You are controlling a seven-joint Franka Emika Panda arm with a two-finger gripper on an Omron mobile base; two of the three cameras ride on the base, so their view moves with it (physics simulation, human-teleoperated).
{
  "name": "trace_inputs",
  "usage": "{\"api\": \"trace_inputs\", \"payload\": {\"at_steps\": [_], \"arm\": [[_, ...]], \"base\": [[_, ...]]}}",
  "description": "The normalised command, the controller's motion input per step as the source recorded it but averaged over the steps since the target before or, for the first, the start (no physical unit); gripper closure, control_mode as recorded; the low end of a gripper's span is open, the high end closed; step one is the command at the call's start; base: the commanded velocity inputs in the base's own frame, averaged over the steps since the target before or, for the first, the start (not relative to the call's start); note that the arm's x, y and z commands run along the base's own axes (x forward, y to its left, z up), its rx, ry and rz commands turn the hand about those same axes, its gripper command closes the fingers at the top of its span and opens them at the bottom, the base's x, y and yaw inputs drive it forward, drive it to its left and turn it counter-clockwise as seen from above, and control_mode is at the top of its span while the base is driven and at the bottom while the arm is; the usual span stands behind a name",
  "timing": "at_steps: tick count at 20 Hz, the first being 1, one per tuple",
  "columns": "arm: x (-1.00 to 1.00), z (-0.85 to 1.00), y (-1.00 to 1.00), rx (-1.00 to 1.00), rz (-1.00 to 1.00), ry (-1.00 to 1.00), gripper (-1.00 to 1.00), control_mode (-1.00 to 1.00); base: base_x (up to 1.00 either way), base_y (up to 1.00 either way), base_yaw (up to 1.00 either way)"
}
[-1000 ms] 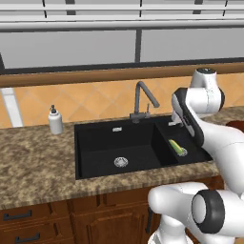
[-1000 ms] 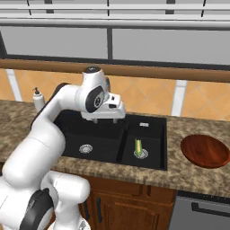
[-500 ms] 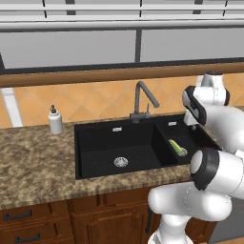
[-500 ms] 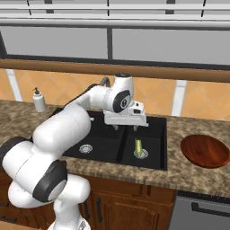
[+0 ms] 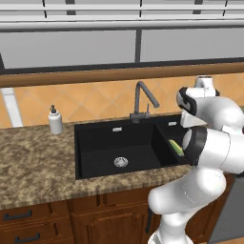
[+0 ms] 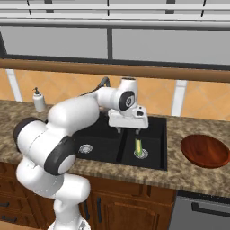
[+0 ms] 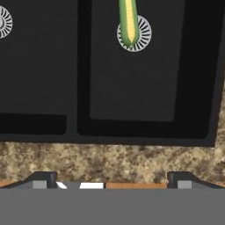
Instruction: Pick the corn from the sink and place it in the bowl. Then pick the bowl and place it in the microwave. Then close the microwave door and press the start button.
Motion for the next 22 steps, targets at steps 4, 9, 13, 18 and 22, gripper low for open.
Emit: {"api": "trace_inputs", "payload": {"at_steps": [4, 9, 13, 18, 22], "arm": [[0.1, -0.73, -0.06, 0.03, 0.0, -0.08, -1.0, -1.0], [0.07, -0.62, -0.19, 0.11, 0.0, 0.0, -1.0, -1.0], [0.22, -0.35, 0.0, 0.0, 0.0, -0.07, -1.0, -1.0], [0.39, -0.35, 0.0, 0.0, 0.0, -0.09, -1.0, -1.0], [0.58, -0.4, 0.0, 0.01, 0.0, -0.01, -1.0, -1.0]], "base": [[0.0, 0.0, 0.0], [0.0, 0.0, 0.0], [0.0, 0.0, 0.0], [0.0, 0.0, 0.0], [0.0, 0.0, 0.0]]}}
